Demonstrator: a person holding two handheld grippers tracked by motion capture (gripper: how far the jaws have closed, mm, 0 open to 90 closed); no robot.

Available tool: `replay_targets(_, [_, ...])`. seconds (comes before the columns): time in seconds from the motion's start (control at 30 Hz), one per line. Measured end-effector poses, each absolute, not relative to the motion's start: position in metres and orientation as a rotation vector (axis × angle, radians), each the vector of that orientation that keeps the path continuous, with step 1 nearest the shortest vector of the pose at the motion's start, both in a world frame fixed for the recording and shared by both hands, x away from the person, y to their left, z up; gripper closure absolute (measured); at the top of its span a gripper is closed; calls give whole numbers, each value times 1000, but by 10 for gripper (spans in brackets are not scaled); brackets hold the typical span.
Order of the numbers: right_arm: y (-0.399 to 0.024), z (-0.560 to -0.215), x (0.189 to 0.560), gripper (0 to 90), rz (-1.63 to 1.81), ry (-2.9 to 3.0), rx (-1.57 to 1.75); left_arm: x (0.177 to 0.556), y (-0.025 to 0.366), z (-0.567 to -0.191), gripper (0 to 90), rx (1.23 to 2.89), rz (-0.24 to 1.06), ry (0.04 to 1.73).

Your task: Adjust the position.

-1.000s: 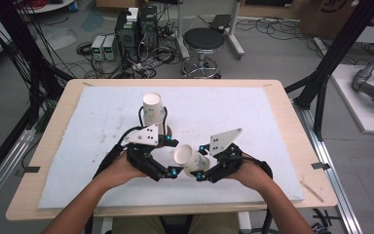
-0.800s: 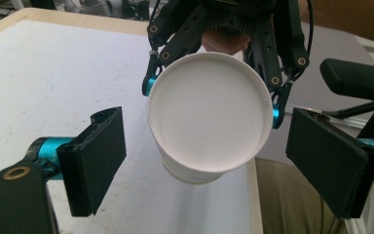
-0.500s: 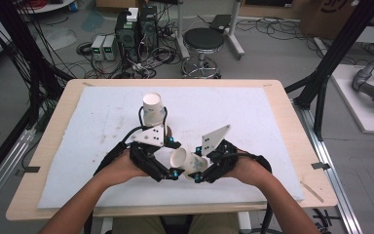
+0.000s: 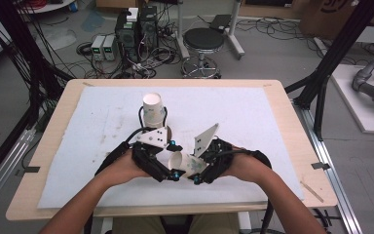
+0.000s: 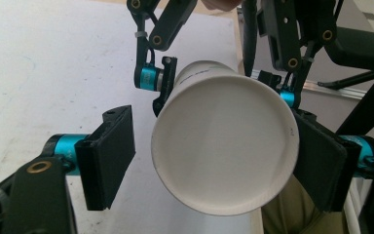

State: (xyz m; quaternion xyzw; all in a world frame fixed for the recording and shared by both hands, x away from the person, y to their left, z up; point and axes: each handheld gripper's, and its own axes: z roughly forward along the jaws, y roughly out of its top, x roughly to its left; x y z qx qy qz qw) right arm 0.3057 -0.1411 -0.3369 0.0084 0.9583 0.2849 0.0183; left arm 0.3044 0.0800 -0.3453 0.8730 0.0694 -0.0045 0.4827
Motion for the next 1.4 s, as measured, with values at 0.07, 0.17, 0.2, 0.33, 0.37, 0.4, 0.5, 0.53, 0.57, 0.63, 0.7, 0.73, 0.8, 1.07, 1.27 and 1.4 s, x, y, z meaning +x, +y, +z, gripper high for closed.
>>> replay_targets(0.07, [-140, -337, 306, 359, 857, 2981, 18, 305, 79, -346, 254, 2140, -23, 165])
replay_targets(0.17, [-138, -340, 305, 359, 815, 2995, 15, 305, 78, -348, 286, 2155, -33, 163])
replay_targets(0.2, [-138, -340, 305, 359, 815, 2995, 15, 305, 78, -348, 289, 2155, -33, 163])
replay_targets(0.33, [-136, -342, 305, 359, 774, 3012, 32, 306, 75, -349, 358, 2176, -54, 138])
replay_targets(0.37, [-136, -342, 305, 360, 771, 3017, 31, 306, 75, -350, 358, 2176, -56, 139])
replay_targets(0.4, [-136, -342, 306, 360, 767, 3019, 29, 306, 75, -350, 360, 2179, -55, 140])
replay_targets(0.5, [-137, -343, 306, 351, 755, 3024, 25, 305, 74, -350, 370, 2186, -45, 122])
replay_targets(0.53, [-137, -343, 305, 333, 756, 3020, 23, 305, 74, -350, 370, 2184, -41, 118])
replay_targets(0.57, [-137, -343, 305, 312, 761, 3008, 10, 305, 75, -350, 371, 2183, -33, 119])
replay_targets(0.63, [-139, -342, 304, 250, 816, 2976, -3, 305, 77, -350, 371, 2167, -20, 122])
replay_targets(0.7, [-144, -339, 303, 214, 878, 2953, 36, 305, 79, -350, 372, 2150, -16, 127])
replay_targets(0.73, [-146, -338, 303, 210, 912, 2934, 52, 305, 81, -350, 372, 2138, -19, 130])
replay_targets(0.8, [-153, -336, 304, 210, 965, 2911, 81, 305, 82, -350, 372, 2132, -19, 127])
replay_targets(1.07, [-174, -330, 302, 210, 1186, 2835, 143, 305, 96, -356, 372, 2070, -7, 164])
replay_targets(1.27, [-186, -330, 298, 197, 1331, 2737, 191, 302, 102, -361, 372, 2039, -5, 173])
replay_targets(1.4, [-191, -334, 291, 196, 1391, 2653, 224, 299, 109, -364, 372, 1983, 9, 189])
